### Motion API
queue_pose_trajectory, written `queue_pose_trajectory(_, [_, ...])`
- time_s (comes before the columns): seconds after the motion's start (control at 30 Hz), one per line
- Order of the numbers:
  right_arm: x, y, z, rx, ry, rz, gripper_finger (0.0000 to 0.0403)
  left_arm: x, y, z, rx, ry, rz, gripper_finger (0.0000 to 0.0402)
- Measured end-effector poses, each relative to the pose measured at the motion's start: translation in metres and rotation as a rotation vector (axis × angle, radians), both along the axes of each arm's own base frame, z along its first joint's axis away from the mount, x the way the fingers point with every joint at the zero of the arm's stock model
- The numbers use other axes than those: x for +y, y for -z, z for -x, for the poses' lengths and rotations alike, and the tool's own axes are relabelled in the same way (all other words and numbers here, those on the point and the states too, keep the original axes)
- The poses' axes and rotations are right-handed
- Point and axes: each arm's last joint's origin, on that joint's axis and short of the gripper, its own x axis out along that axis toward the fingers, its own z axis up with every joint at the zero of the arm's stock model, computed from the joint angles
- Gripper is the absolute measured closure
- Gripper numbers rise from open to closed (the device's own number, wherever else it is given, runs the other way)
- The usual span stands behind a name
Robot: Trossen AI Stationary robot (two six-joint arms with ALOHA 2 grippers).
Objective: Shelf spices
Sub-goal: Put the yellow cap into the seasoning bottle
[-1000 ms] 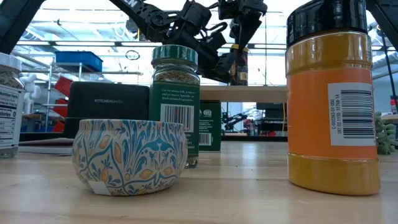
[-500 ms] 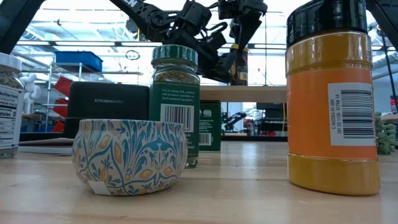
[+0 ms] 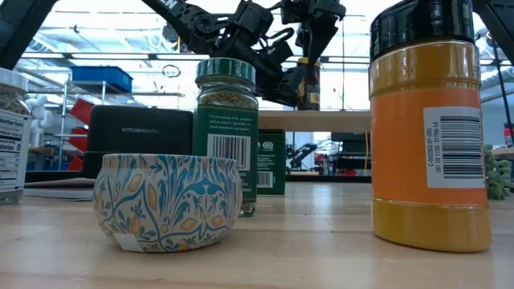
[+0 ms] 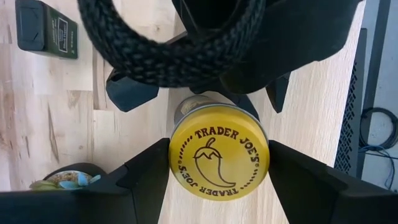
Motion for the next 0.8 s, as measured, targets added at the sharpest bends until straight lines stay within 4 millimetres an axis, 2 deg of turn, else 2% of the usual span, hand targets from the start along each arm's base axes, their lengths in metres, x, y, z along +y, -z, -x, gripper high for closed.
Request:
queue_pose_trajectory(0.27, [0.0001, 0.0000, -0.0001, 0.000, -0.001, 0.001, 0.0154, -0.0002, 0.0000, 0.0000, 0.000, 0.000, 0.000, 0.0304])
queue_pose_trajectory(0.53, [-0.0005, -0.0004, -0.0012, -0.011, 0.001, 0.009, 0.0129, -0.0003, 0.0000, -0.0001, -0.002, 0.004, 0.004, 0.0304])
queue_pose_trajectory(0.8, [-0.0010, -0.0004, -0.0010, -0.005, 0.006, 0.024, 0.0128, -0.0012, 0.0004, -0.0003, 0.002, 0.007, 0.005, 0.0304])
